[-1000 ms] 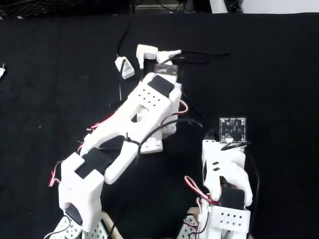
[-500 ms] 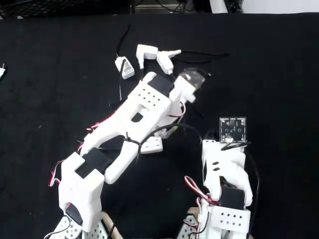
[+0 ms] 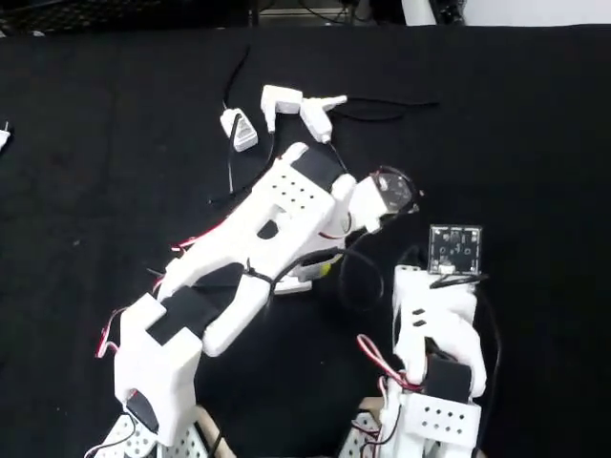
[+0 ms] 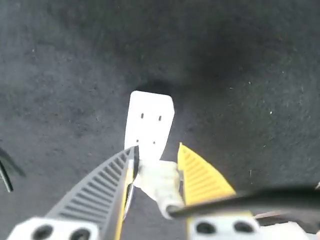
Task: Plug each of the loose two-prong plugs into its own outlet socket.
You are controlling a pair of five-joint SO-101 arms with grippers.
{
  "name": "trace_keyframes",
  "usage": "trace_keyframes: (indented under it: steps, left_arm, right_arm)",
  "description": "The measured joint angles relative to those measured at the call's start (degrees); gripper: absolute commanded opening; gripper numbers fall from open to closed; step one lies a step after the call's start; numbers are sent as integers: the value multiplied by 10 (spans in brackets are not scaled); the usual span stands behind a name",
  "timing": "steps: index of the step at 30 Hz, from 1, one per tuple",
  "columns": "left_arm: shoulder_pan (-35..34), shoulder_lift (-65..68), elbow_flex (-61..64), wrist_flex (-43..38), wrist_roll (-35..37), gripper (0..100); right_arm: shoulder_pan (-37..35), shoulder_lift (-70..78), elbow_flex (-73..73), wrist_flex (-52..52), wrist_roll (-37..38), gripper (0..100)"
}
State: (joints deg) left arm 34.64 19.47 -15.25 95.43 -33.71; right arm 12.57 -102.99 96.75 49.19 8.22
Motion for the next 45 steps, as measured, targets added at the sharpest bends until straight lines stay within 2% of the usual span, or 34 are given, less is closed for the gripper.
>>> trace_keyframes:
  steps: [7,12,16,20,23,45]
  left_arm:
    - [0,0,0,-15,-5,29]
    - [0,0,0,-17,-5,29]
    - [0,0,23,-47,0,29]
    - [0,0,39,-95,67,29]
    - [0,0,49,-111,89,29]
    - [20,0,82,-113,95,29]
  right_arm:
    - [71,0,0,46,25,15]
    - [69,0,0,50,31,15]
    - [71,0,0,63,31,15]
    - [91,0,0,71,31,15]
    - [91,0,0,71,31,15]
    - [91,0,0,71,31,15]
